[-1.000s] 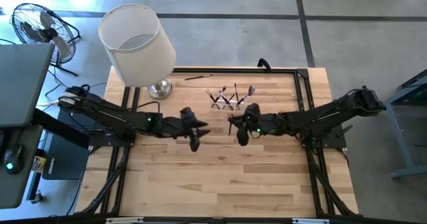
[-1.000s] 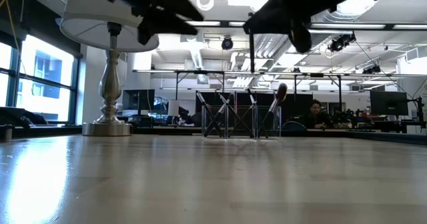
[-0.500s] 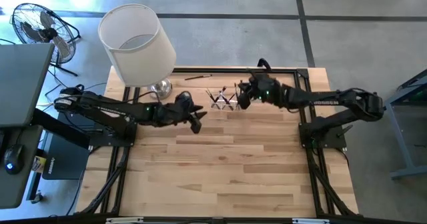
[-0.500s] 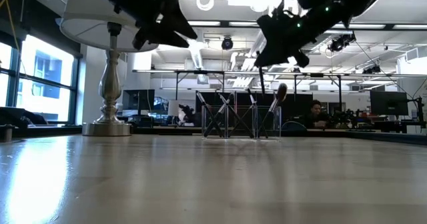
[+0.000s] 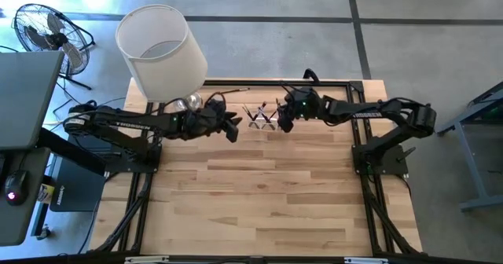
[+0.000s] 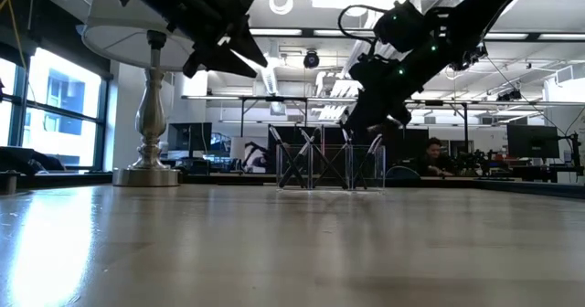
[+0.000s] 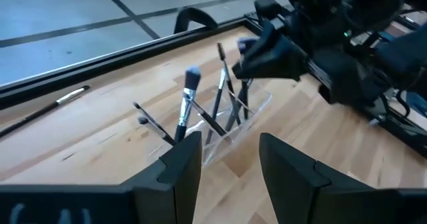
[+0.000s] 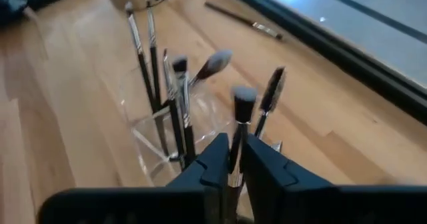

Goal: Put items in baskets/containers
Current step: Put the blush brush into the transparent organizer, then adjust the transparent organizer

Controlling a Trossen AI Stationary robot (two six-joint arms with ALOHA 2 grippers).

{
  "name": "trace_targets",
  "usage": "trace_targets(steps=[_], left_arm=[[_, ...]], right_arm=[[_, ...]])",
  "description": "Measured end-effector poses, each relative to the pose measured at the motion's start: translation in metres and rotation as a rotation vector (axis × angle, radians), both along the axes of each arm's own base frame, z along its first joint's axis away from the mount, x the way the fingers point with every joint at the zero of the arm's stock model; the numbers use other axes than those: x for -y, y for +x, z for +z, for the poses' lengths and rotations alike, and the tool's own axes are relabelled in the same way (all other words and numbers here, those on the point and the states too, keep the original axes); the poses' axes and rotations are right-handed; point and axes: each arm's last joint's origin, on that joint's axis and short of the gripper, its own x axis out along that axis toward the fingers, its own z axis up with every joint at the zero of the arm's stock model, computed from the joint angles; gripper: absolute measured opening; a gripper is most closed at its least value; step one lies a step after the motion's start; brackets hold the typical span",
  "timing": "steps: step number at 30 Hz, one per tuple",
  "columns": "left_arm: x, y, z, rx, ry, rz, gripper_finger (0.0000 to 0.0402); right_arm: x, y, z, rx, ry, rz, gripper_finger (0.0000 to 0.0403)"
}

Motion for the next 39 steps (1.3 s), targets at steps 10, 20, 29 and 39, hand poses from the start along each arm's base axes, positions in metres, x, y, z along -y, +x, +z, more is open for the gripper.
trace_targets(steps=[10, 20, 29, 39], left_arm=[[-0.006, -0.001, -0.004, -0.035, 0.0, 0.028, 0.015], [-0.005, -0.003, -0.016, -0.138, -0.036, 0.041, 0.015], [0.024, 0.001, -0.033, -0.196, -0.04, 0.076, 0.0149], [0.028, -0.003, -0.045, -0.266, -0.073, 0.099, 0.0149]], right_arm=[[-0.003, -0.005, 0.005, -0.027, -0.008, 0.04, 0.0131], [-0.007, -0.021, 0.041, 0.057, -0.146, 0.074, 0.015], [-0.001, -0.036, 0.056, 0.072, -0.19, 0.036, 0.015], [0.007, -0.041, 0.054, 0.063, -0.177, 0.013, 0.015]])
